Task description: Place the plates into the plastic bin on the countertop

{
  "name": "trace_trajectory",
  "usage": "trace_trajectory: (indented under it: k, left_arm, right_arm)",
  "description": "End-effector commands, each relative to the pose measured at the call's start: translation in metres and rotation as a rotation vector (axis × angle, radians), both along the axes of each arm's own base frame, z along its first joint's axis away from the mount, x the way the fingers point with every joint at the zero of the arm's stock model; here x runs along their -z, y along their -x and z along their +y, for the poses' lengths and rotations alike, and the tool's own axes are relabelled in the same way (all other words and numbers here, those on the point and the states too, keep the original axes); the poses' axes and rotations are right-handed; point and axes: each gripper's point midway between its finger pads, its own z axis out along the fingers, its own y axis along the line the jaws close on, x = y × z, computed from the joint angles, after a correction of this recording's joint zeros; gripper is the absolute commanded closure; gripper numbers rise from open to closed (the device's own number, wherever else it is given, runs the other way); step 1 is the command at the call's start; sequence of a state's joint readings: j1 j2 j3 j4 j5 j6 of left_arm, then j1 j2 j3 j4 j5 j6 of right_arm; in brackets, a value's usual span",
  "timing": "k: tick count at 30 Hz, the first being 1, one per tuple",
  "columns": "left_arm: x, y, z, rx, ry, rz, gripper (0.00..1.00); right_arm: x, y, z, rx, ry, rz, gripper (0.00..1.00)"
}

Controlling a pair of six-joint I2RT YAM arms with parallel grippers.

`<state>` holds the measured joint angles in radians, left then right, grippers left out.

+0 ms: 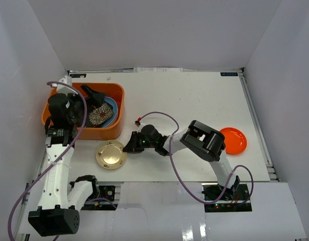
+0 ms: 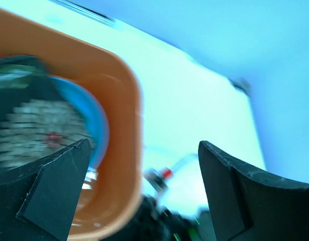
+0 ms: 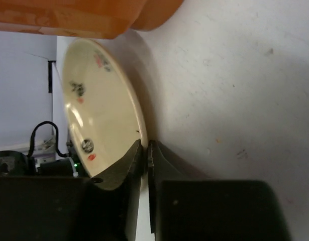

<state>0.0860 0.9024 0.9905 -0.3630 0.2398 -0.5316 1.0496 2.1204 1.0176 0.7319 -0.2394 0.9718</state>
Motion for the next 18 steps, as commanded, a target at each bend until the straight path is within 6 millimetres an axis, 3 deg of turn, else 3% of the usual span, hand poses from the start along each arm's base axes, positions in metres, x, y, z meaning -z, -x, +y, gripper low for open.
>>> trace_trajectory:
  k: [1, 3, 6, 9, 10, 11, 12, 14, 18]
  left_arm:
    - [-0.016, 0.034, -0.076, 0.437, 0.037, -0.062, 0.02]
    - [-0.019, 0.058, -0.108, 0.612, 0.066, -0.070, 0.02]
    - [-0.015, 0.082, -0.128, 0.757, 0.084, -0.067, 0.03]
    - [-0.003, 0.104, -0.145, 0.884, 0.119, -0.030, 0.15]
    - [0.001, 0.108, -0.146, 0.892, 0.123, -0.015, 0.17]
    - [0.006, 0.110, -0.147, 0.897, 0.113, -0.004, 0.18]
    - [0.016, 0.110, -0.144, 0.866, 0.105, 0.042, 0.19]
    - [0.029, 0.109, -0.141, 0.835, 0.069, 0.081, 0.22]
    - [0.073, 0.108, -0.131, 0.754, 0.044, 0.251, 0.30]
  right_arm:
    - [0.006, 0.004, -0.011, 0.030, 0.002, 0.027, 0.92]
    - [-0.012, 0.007, -0.028, 0.034, -0.046, 0.013, 0.92]
    - [-0.036, 0.021, -0.066, 0.014, -0.101, 0.000, 0.92]
    - [-0.061, 0.022, -0.114, 0.041, -0.153, -0.013, 0.92]
    - [-0.066, 0.022, -0.125, 0.044, -0.162, -0.016, 0.92]
    - [-0.083, 0.010, -0.140, 0.081, -0.196, -0.053, 0.92]
    - [-0.079, 0.011, -0.151, 0.087, -0.176, -0.042, 0.92]
    - [-0.096, 0.003, -0.163, 0.091, -0.198, -0.095, 0.92]
    - [-0.122, -0.010, -0.168, 0.110, -0.224, -0.171, 0.92]
